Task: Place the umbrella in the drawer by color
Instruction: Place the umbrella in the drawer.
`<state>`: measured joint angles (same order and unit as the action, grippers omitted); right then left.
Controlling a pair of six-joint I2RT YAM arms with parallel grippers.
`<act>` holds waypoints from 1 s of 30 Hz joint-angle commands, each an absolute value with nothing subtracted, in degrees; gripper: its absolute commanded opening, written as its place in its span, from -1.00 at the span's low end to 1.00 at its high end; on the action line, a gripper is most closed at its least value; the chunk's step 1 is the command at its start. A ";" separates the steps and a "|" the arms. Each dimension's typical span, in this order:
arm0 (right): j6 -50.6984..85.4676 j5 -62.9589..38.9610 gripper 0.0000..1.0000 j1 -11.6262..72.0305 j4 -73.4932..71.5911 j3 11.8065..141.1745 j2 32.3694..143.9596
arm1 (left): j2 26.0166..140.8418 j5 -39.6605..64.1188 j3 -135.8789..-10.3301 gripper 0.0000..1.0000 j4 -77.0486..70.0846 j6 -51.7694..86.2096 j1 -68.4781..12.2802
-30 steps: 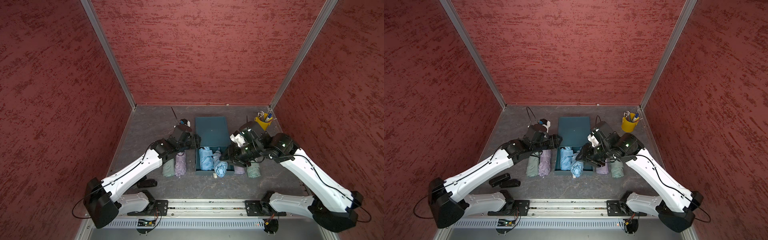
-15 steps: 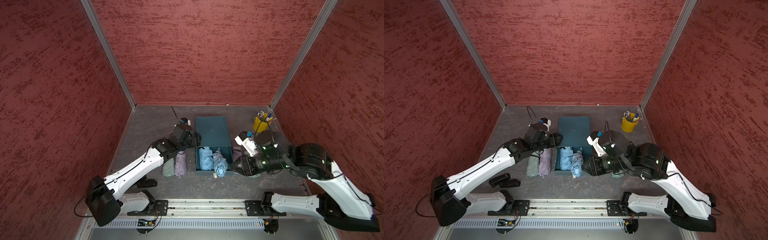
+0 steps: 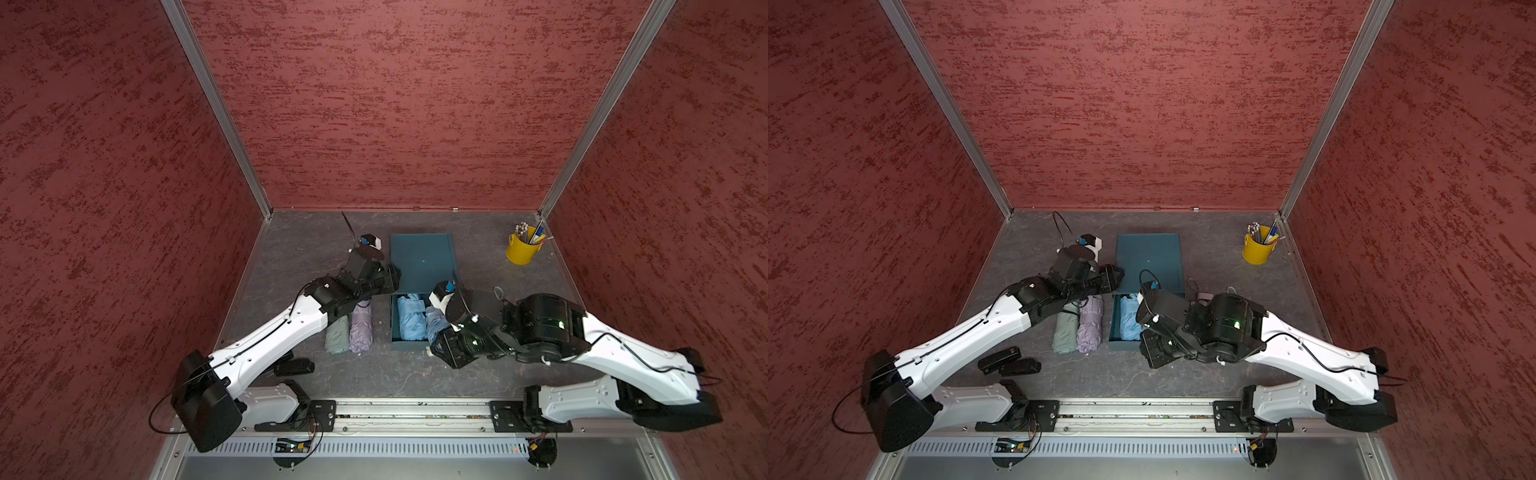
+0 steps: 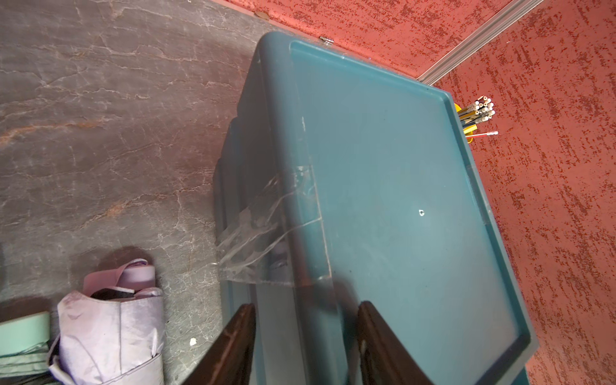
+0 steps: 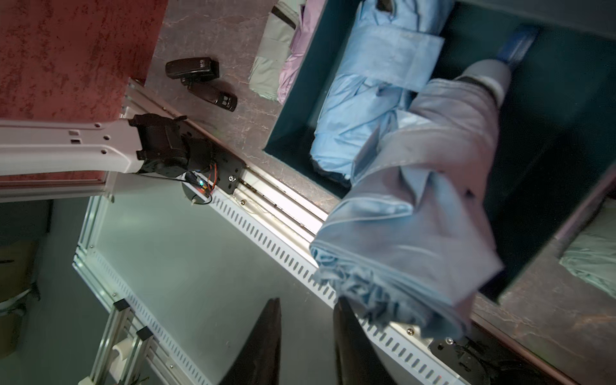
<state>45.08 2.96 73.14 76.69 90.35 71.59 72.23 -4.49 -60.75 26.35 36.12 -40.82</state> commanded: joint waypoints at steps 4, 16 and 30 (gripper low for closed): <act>47.56 14.74 -0.38 73.01 80.47 89.97 73.07 | 74.66 -5.54 -59.41 -0.09 31.55 33.67 -40.30; 46.65 15.79 -0.47 66.47 77.16 84.34 74.83 | 75.41 -5.29 -58.89 -0.14 31.22 32.88 -40.26; 40.14 17.69 -0.18 69.70 62.58 77.11 62.82 | 74.32 -3.77 -59.69 -0.06 32.18 33.77 -38.78</act>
<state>42.37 15.05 68.64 67.55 77.93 65.69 73.38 -3.92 -60.77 24.05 34.44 -39.66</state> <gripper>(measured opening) 0.408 0.471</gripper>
